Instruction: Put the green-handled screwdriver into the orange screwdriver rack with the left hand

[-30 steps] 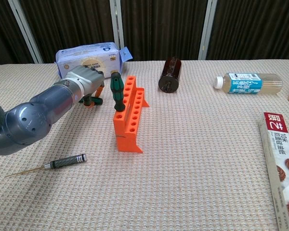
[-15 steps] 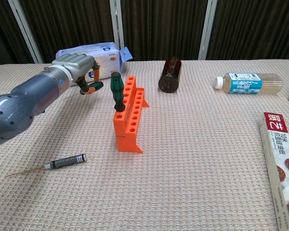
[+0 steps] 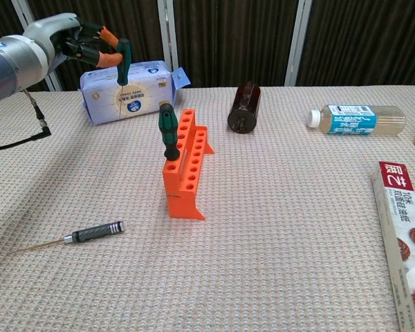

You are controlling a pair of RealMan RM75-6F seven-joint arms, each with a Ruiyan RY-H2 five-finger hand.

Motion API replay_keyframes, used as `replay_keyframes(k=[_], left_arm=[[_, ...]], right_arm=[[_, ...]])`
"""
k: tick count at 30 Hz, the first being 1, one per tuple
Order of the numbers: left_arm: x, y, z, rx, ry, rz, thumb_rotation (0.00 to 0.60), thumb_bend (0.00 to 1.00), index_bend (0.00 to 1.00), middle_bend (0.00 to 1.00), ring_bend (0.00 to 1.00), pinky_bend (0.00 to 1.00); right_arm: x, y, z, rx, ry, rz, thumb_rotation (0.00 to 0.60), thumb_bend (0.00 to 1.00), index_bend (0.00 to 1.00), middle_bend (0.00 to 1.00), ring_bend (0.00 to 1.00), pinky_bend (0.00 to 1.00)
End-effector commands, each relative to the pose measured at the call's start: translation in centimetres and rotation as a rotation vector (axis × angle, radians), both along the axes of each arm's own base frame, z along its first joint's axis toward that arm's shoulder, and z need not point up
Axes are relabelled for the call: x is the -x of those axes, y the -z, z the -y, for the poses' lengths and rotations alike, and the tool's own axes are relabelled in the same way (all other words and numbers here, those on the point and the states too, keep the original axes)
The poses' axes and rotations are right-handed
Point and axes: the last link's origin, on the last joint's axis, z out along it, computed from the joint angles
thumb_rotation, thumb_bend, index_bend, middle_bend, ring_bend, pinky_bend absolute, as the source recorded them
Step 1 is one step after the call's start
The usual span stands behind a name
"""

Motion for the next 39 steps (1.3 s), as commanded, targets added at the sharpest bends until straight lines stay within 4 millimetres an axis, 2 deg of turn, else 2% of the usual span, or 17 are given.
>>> replay_keyframes(k=[1, 9, 12, 20, 31, 39], left_arm=[[0.0, -2.2, 1.2, 0.020, 0.026, 0.184, 0.600, 0.52, 0.62, 0.15, 0.00, 0.01], [-1.2, -1.2, 2.0, 0.105, 0.059, 0.364, 0.600, 0.53, 0.62, 0.15, 0.00, 0.02], [-2.0, 0.0, 2.4, 0.180, 0.058, 0.442, 0.600, 0.53, 0.62, 0.15, 0.00, 0.02], [-4.4, 3.1, 2.7, 0.289, 0.096, 0.502, 0.600, 0.54, 0.62, 0.15, 0.00, 0.02], [-5.5, 3.6, 2.3, 0.289, 0.134, 0.493, 0.600, 0.55, 0.62, 0.15, 0.00, 0.02], [-4.7, 3.1, 2.2, 0.271, 0.143, 0.446, 0.600, 0.56, 0.62, 0.15, 0.00, 0.02]], right_arm=[[0.0, 0.0, 0.0, 0.000, -0.002, 0.000, 0.600, 0.00, 0.00, 0.00, 0.00, 0.03], [0.0, -0.1, -0.2, 0.005, 0.000, 0.004, 0.600, 0.00, 0.00, 0.00, 0.00, 0.03], [0.1, -0.1, -0.3, 0.007, 0.005, 0.007, 0.600, 0.00, 0.00, 0.00, 0.00, 0.03], [0.5, -0.2, -0.3, 0.010, 0.017, 0.009, 0.600, 0.00, 0.00, 0.00, 0.00, 0.03], [0.8, -0.3, -0.5, 0.016, 0.029, 0.012, 0.600, 0.00, 0.00, 0.00, 0.00, 0.03], [1.0, -0.2, -0.4, 0.014, 0.032, 0.015, 0.600, 0.00, 0.00, 0.00, 0.00, 0.03]])
